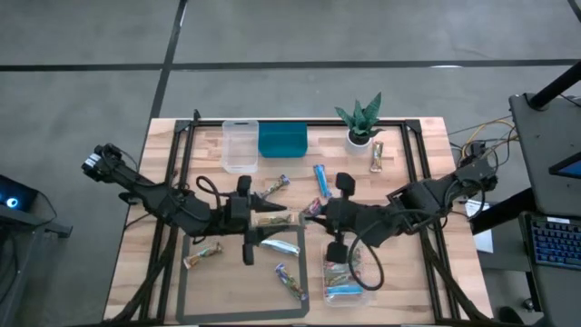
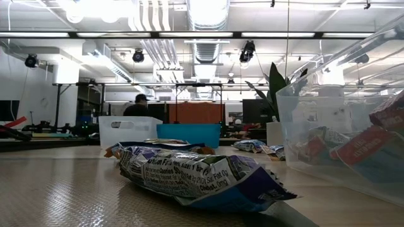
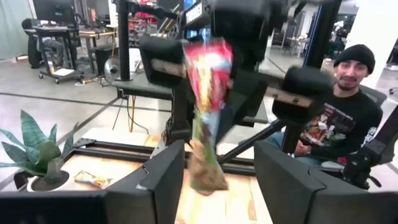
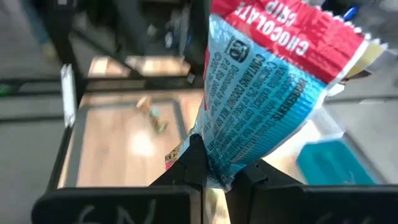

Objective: Pick and place Granola Bars by type
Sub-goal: Put the red granola bar into the bottom transparent bin

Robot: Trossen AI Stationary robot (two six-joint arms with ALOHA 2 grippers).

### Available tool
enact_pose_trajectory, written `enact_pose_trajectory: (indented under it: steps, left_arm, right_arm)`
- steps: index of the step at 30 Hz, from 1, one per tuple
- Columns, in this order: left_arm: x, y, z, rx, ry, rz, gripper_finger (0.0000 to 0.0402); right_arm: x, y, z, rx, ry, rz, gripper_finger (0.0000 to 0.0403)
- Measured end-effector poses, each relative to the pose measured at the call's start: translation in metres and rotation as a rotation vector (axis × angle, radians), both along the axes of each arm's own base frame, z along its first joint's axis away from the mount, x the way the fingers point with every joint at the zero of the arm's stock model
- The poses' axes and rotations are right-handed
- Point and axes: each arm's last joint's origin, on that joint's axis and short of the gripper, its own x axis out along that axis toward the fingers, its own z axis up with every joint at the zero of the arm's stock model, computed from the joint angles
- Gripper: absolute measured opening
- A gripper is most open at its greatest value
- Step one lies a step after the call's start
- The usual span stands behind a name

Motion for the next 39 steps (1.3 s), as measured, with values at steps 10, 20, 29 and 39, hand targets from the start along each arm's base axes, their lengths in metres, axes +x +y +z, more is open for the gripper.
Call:
enact_pose_trajectory:
  steps: [10, 20, 29, 39]
  left_arm:
    - [-0.015, 0.008, 0.003, 0.025, 0.041, -0.034, 0.0177]
    - [-0.042, 0.023, -0.015, -0.002, 0.006, -0.052, 0.0177]
    - [-0.077, 0.043, -0.047, -0.044, -0.082, -0.048, 0.0177]
    - [-0.102, 0.057, -0.068, -0.077, -0.099, -0.034, 0.0177]
  right_arm:
    - [-0.021, -0.001, -0.027, 0.072, 0.356, 0.046, 0.0022]
    - [-0.015, 0.017, -0.069, 0.066, 0.566, 0.108, 0.0022]
    - [-0.012, 0.031, -0.113, 0.129, 0.663, 0.123, 0.0022]
    - [-0.019, 0.032, -0.157, 0.158, 0.788, 0.12, 0.0013]
